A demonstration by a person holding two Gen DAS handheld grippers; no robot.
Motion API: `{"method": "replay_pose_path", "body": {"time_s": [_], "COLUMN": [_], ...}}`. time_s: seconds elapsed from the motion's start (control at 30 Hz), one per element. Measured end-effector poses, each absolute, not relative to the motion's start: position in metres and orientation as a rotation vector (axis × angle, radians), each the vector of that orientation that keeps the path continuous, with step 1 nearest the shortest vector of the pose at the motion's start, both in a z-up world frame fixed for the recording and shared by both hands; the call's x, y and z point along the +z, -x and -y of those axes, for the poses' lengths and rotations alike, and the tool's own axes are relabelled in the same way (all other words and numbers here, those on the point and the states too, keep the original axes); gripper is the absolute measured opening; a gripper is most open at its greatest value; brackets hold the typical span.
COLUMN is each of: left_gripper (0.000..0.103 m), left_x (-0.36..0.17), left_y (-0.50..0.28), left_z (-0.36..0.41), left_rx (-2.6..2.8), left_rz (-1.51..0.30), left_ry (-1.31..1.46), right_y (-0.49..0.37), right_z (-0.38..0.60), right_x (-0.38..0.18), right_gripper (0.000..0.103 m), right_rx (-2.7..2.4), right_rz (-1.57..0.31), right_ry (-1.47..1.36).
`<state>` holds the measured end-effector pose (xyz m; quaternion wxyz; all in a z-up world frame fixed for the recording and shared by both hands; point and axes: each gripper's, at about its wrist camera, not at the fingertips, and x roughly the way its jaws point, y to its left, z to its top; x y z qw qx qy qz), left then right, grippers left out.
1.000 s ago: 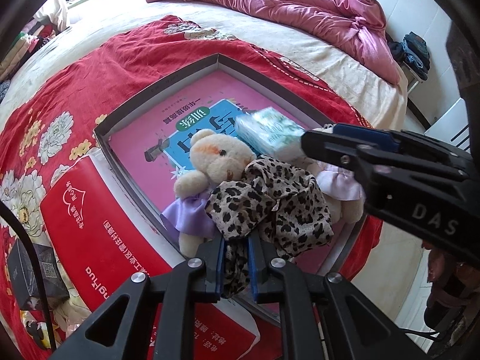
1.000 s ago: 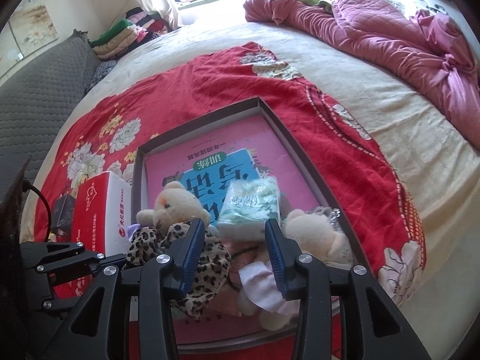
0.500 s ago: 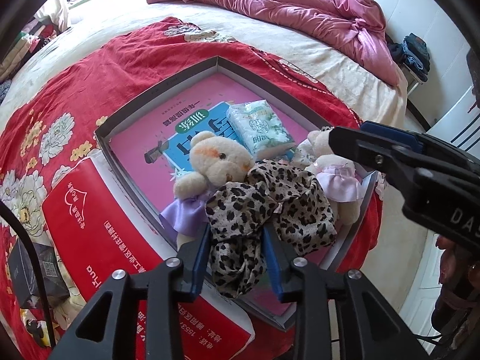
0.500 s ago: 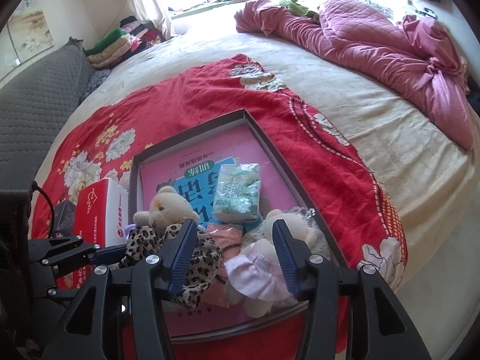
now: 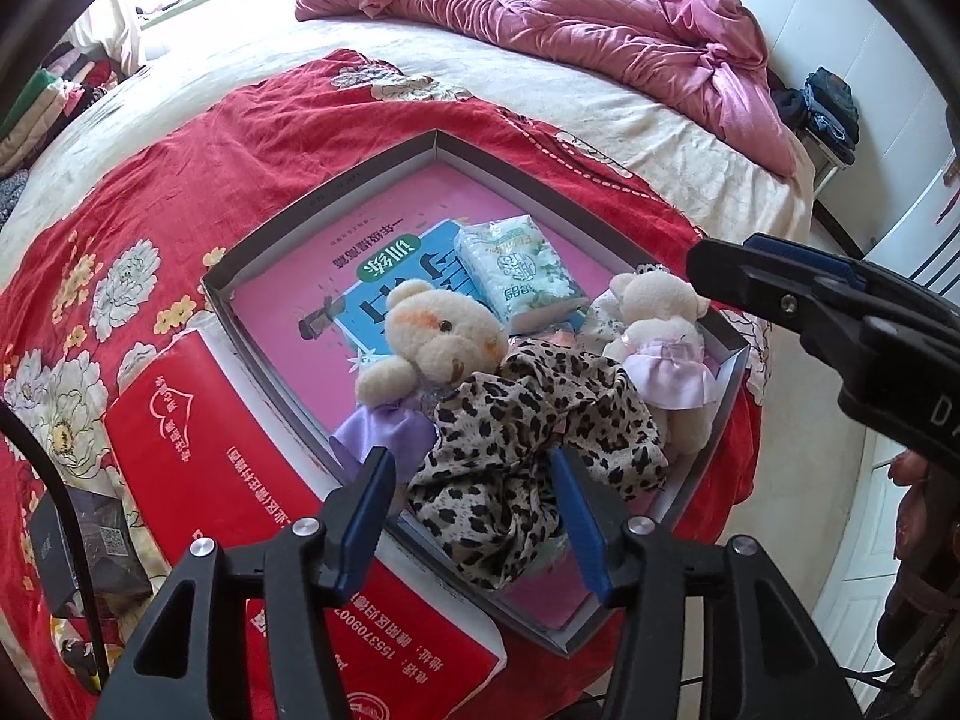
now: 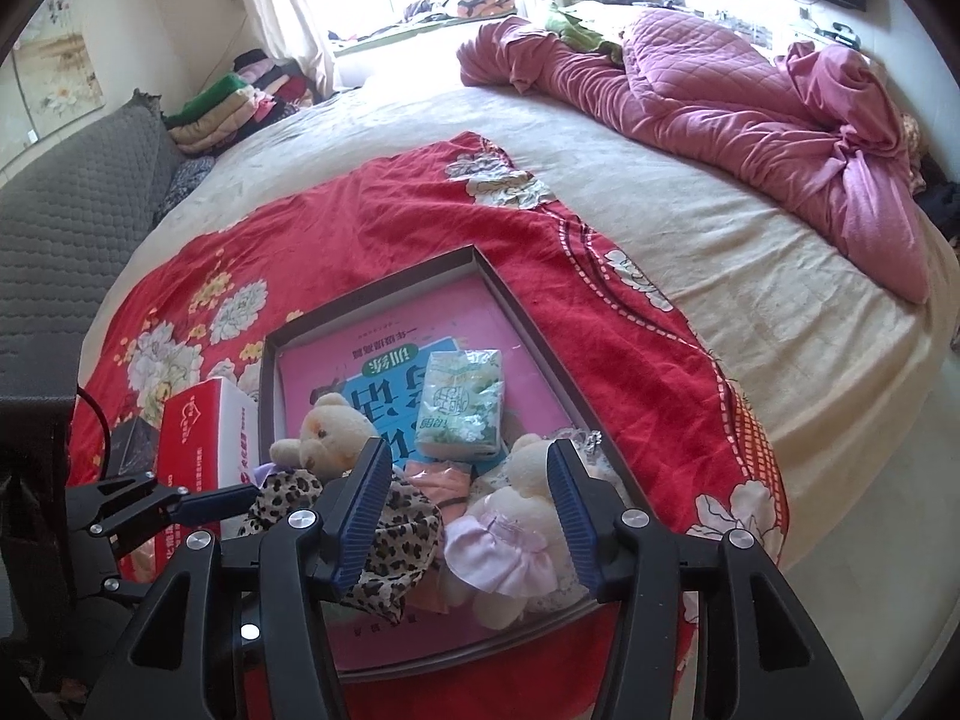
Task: Organize soft objects
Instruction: 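Release scrunchie into tray with left tool while right tool releases tissue packet, then withdraw both open tools toward the yellow snack bag and bagged bread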
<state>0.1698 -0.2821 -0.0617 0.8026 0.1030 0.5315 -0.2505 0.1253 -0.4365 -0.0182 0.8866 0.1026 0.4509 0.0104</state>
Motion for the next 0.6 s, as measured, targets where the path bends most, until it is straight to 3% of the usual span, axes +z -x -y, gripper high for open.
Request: {"method": "replay_pose_path", "body": {"time_s": [0.6], "left_gripper": [0.07], "left_x": [-0.037], "left_y": [-0.154], "left_z": [0.272], "left_rx": [-0.528], "left_rz": [-1.081], "left_ry": [-0.215], "right_y": [-0.107], "right_z": [0.435], "right_x": [-0.007], "right_gripper": [0.061], "right_rx": [-0.014], "right_rz": [-0.921], "right_ry": [-0.197]}}
